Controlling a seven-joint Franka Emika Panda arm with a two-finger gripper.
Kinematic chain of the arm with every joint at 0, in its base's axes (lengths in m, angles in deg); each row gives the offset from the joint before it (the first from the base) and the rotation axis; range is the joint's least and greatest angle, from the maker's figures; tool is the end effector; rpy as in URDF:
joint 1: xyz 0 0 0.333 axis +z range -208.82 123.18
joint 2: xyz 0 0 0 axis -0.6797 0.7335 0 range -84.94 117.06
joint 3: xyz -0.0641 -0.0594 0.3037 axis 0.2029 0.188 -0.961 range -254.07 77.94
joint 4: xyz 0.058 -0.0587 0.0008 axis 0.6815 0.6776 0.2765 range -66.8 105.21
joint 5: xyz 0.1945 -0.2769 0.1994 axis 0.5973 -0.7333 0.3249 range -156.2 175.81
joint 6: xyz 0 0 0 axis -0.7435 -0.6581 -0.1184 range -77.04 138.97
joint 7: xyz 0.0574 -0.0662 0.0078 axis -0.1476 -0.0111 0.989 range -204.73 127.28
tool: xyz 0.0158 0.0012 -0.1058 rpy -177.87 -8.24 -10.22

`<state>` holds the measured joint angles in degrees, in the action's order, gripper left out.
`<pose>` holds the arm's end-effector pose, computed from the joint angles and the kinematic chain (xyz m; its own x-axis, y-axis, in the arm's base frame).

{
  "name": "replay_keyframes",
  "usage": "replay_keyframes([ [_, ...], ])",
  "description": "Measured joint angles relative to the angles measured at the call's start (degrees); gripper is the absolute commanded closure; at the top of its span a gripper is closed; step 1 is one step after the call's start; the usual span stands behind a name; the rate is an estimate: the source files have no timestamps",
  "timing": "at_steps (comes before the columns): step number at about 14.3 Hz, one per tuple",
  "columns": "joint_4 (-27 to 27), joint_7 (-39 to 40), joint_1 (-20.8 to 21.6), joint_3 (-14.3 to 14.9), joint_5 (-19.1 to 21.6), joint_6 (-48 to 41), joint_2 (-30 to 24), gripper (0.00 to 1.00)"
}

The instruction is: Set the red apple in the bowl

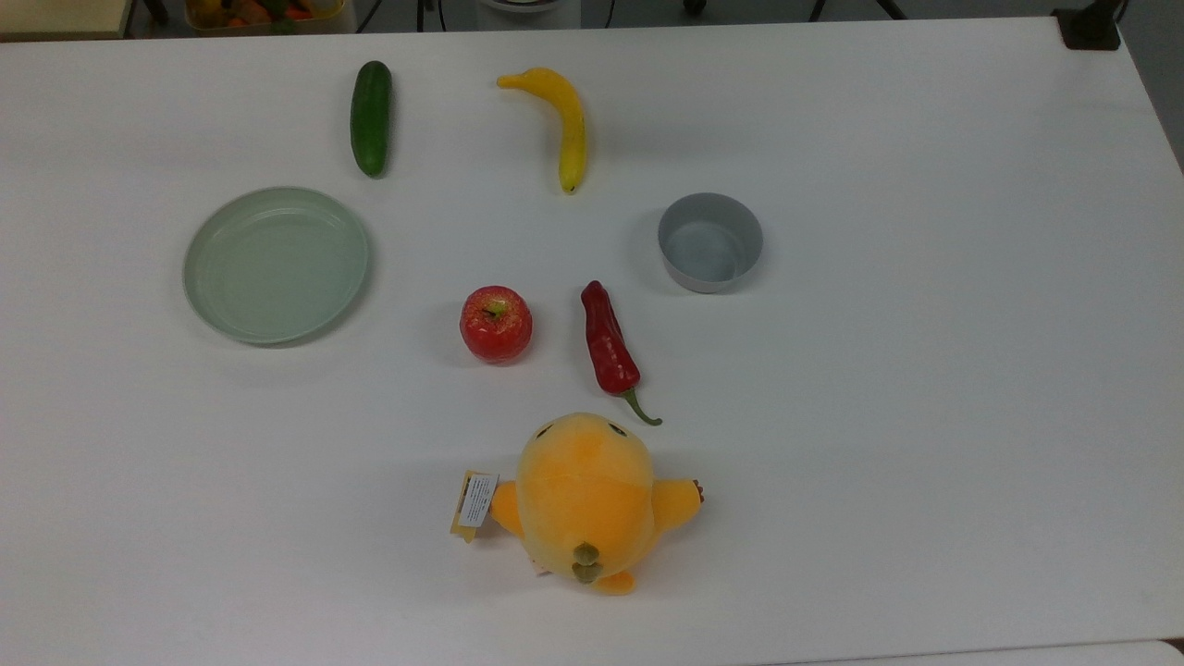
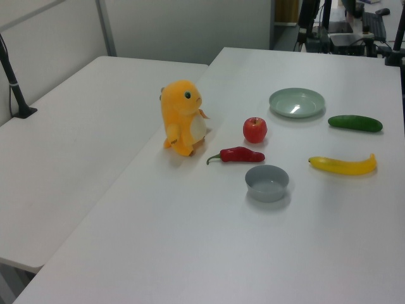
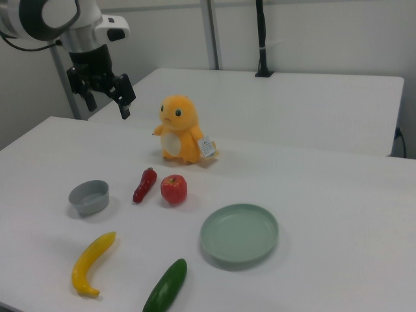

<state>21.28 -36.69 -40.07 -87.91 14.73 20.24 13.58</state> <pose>0.5511 0.0334 0.6418 0.9904 0.0710 0.1188 0.0810 -0.9934 -0.0818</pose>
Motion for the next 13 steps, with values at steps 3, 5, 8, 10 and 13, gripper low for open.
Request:
replay_keyframes([
  [3,0.1,0.0,0.0,0.2,0.0,0.0,0.2,0.00],
  [5,0.1,0.0,0.0,0.4,0.0,0.0,0.6,0.00],
  [8,0.1,0.0,-0.1,0.4,0.0,0.0,1.2,0.00],
  [10,0.1,0.0,-0.1,0.4,0.0,0.0,1.4,0.00],
  [13,0.1,0.0,-0.1,0.4,0.0,0.0,1.5,0.00],
])
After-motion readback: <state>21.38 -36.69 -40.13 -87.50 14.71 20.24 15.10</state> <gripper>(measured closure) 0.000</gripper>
